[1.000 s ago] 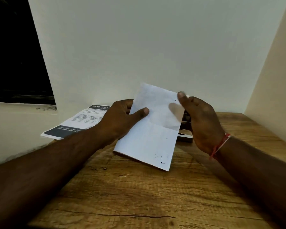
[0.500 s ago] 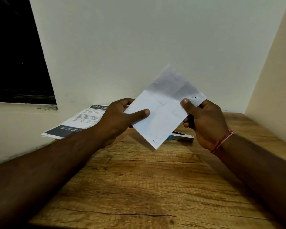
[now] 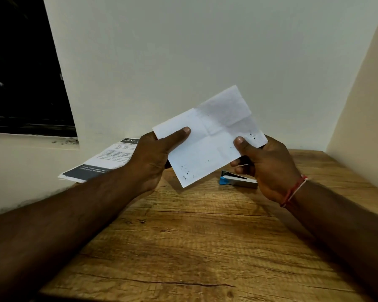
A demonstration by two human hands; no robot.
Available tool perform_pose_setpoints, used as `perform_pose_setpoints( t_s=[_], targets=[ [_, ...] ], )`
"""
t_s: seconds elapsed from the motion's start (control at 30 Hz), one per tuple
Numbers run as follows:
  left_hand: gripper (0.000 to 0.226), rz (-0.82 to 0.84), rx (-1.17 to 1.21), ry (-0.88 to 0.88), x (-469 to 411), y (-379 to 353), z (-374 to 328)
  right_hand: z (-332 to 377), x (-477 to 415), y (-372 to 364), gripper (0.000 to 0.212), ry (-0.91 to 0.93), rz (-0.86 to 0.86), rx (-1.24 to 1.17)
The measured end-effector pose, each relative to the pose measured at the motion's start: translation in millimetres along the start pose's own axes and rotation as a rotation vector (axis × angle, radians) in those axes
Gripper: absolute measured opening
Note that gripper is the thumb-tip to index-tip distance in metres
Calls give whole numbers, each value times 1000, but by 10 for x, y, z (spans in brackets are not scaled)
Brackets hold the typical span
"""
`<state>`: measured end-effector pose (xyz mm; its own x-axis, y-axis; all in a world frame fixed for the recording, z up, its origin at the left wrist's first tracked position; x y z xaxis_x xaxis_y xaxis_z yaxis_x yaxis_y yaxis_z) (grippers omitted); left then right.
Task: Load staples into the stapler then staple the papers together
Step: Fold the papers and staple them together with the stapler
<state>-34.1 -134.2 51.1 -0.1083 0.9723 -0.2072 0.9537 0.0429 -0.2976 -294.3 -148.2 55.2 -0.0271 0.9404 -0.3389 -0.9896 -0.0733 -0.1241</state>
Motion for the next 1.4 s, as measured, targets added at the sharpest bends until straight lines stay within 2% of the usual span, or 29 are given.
perform_pose_setpoints(
  t_s=[0.27,0.47,0.6,0.77,0.9,0.97,1.03,1.13,1.17,1.27,1.33,1.4],
  targets=[
    [30,-101,-197,-138,-32,105,-125,67,1,-2,18,11,-9,-5],
    [37,-15,-352,-109,-6,37,-78,87,-17,50,11,28,-71,-9],
    [41,-25,-387,-141,-15,65,-107,103,-10,32,9,38,-58,1],
    [41,6,-422,-91,-65,110,-75,102,-14,53,4,51,-90,30],
    [39,3,-414,-99,-78,107,-69,55,-53,108,15,9,-104,49],
    [38,-9,-398,-111,-100,131,-78,18,-77,113,33,13,-71,193],
    [38,-25,-383,-122,-120,158,-85,-31,-99,105,54,41,0,435],
    [37,-44,-363,-128,-132,183,-80,-141,-77,64,77,15,184,738],
    [37,-47,-358,-128,-131,185,-79,-176,-57,50,79,-8,236,843],
    [37,-55,-353,-129,-137,189,-71,-199,-3,26,55,-7,301,1155],
    [36,-60,-357,-135,-134,185,-72,-194,-22,32,39,32,302,1207],
    [37,-65,-365,-146,-129,184,-75,-193,-48,38,33,49,295,1197]
  ],
)
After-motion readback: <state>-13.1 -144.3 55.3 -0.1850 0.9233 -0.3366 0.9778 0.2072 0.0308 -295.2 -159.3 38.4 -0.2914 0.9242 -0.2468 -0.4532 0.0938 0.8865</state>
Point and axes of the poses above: each hand's wrist, its own x-axis away from the middle knuckle, its own y-axis out of the back of the hand, z = x × y, the point moved 5 cm from there along -x, towards the middle knuckle, and after that the axes turned 3 degrees about y, right-handed, at the moved point
